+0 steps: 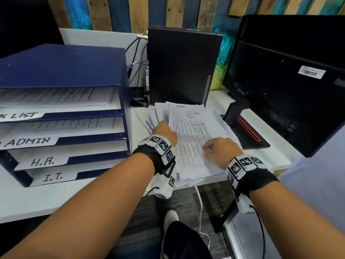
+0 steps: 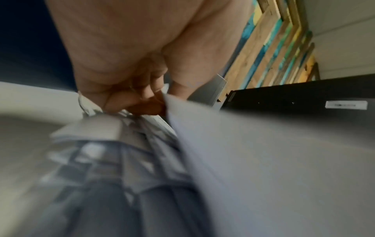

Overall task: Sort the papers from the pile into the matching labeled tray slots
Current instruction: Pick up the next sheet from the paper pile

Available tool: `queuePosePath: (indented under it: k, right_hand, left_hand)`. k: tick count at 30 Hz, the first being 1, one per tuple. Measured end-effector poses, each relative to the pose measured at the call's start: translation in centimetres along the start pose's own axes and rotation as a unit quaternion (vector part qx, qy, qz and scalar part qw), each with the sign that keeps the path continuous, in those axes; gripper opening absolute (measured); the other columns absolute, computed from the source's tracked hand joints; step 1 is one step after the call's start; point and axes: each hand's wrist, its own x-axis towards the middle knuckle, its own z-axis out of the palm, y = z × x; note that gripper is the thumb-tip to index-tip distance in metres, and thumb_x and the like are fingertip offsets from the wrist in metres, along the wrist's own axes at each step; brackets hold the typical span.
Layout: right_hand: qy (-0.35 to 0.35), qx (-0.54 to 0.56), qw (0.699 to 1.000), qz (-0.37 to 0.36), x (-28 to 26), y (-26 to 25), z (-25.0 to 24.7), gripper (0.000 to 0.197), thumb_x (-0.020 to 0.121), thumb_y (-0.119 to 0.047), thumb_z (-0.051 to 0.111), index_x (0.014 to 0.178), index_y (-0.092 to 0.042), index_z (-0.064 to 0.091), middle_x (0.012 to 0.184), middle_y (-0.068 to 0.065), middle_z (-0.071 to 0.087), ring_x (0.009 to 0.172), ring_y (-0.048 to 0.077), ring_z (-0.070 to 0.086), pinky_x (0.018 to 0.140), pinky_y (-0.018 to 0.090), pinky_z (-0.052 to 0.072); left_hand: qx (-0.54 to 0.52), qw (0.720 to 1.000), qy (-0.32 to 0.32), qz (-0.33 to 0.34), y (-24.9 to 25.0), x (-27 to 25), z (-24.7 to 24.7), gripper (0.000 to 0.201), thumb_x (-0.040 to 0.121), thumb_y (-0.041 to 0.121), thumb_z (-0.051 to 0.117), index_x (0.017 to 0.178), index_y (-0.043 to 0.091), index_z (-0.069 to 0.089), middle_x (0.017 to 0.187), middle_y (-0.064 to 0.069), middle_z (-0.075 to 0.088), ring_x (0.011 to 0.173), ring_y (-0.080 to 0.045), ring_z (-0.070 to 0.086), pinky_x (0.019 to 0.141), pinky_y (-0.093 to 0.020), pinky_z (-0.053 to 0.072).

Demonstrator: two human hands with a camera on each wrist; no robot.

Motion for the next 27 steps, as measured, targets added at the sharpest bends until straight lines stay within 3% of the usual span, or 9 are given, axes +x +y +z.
queuePosePath:
  k: [2,5,7,10,13,17,22,25,27]
  right_hand:
    - [0.005,0.029,1.0,-0.002,-0.1,0.0,-0.4,0.019,0.092,-0.033,0.065,0.11,-0.028,0.072,0.111,-0.007,0.072,0.093,0.012,0.063,0.083,0.023,0.047]
    - [0.032,0.069,0.997,0.021,0.1,0.3,-0.9,0.029,0.093,-0.029,0.066,0.121,-0.022,0.067,0.122,-0.003,0.068,0.108,0.016,0.063,0.095,0.028,0.048]
    - [0.04,0.04,0.997,0.057,0.4,0.9,-1.1,0.045,0.091,-0.032,0.067,0.133,-0.019,0.059,0.134,0.003,0.061,0.121,0.024,0.058,0.103,0.037,0.048]
    - [0.035,0.0,0.993,0.113,0.7,1.3,-1.4,0.058,0.088,-0.039,0.069,0.137,-0.011,0.052,0.136,0.011,0.056,0.122,0.032,0.055,0.096,0.041,0.051]
    - [0.022,-0.014,0.988,0.155,0.6,1.2,-1.9,0.07,0.083,-0.045,0.075,0.136,-0.007,0.048,0.13,0.012,0.058,0.117,0.032,0.057,0.09,0.04,0.051]
    - [0.044,0.018,0.979,0.196,0.2,2.0,-2.3,0.08,0.077,-0.026,0.085,0.142,-0.007,0.042,0.134,0.014,0.055,0.118,0.03,0.058,0.09,0.037,0.051]
    - [0.132,0.168,0.956,0.199,-1.0,2.3,-3.2,0.078,0.082,-0.006,0.077,0.149,-0.013,0.038,0.141,0.013,0.053,0.127,0.032,0.054,0.103,0.039,0.046]
    - [0.163,0.249,0.94,0.166,-2.4,1.3,-3.9,0.061,0.083,-0.009,0.074,0.138,-0.012,0.049,0.121,0.009,0.062,0.107,0.029,0.062,0.09,0.036,0.05]
    - [0.163,0.312,0.926,0.136,-3.5,0.3,-4.4,0.042,0.084,-0.007,0.071,0.124,-0.012,0.058,0.107,0.004,0.064,0.095,0.024,0.062,0.078,0.03,0.048]
  left_hand:
    - [0.013,1.0,0.0,-0.028,0.3,-0.2,-0.6,0.018,0.094,0.016,0.059,0.08,0.009,0.05,0.083,-0.002,0.056,0.082,-0.021,0.06,0.066,-0.026,0.044]
    - [0.009,1.0,0.006,-0.029,-0.1,-1.2,-1.5,0.016,0.09,0.007,0.057,0.107,0.005,0.057,0.101,-0.011,0.061,0.097,-0.028,0.062,0.072,-0.029,0.046]
    - [0.016,0.999,0.038,0.013,-0.7,-3.0,-1.7,0.021,0.089,0.002,0.053,0.109,0.01,0.056,0.1,-0.008,0.057,0.092,-0.027,0.059,0.075,-0.031,0.048]
    - [-0.004,0.995,0.019,0.099,-0.5,-5.3,-1.1,0.02,0.09,0.003,0.055,0.102,0.015,0.065,0.095,-0.004,0.064,0.086,-0.023,0.063,0.076,-0.028,0.053]
    - [-0.018,0.985,-0.06,0.158,0.1,-6.0,-0.2,0.017,0.091,0.007,0.06,0.1,0.019,0.069,0.093,-0.002,0.069,0.081,-0.021,0.067,0.068,-0.025,0.052]
    - [-0.012,0.982,-0.087,0.169,0.9,-6.4,0.6,0.013,0.094,0.013,0.057,0.103,0.019,0.065,0.093,-0.001,0.066,0.077,-0.018,0.062,0.054,-0.021,0.042]
    - [-0.067,0.985,-0.048,0.149,0.4,-6.8,-0.1,0.024,0.093,0.003,0.048,0.112,0.013,0.058,0.095,0.0,0.062,0.08,-0.018,0.059,0.057,-0.022,0.042]
    - [-0.187,0.975,-0.021,0.12,-0.7,-7.9,-0.9,0.028,0.093,0.004,0.051,0.119,0.015,0.054,0.1,0.004,0.063,0.088,-0.016,0.062,0.069,-0.023,0.048]
    - [-0.258,0.961,0.004,0.096,-1.4,-8.8,-1.5,0.027,0.093,0.006,0.054,0.118,0.016,0.056,0.097,0.009,0.063,0.089,-0.012,0.063,0.066,-0.019,0.048]
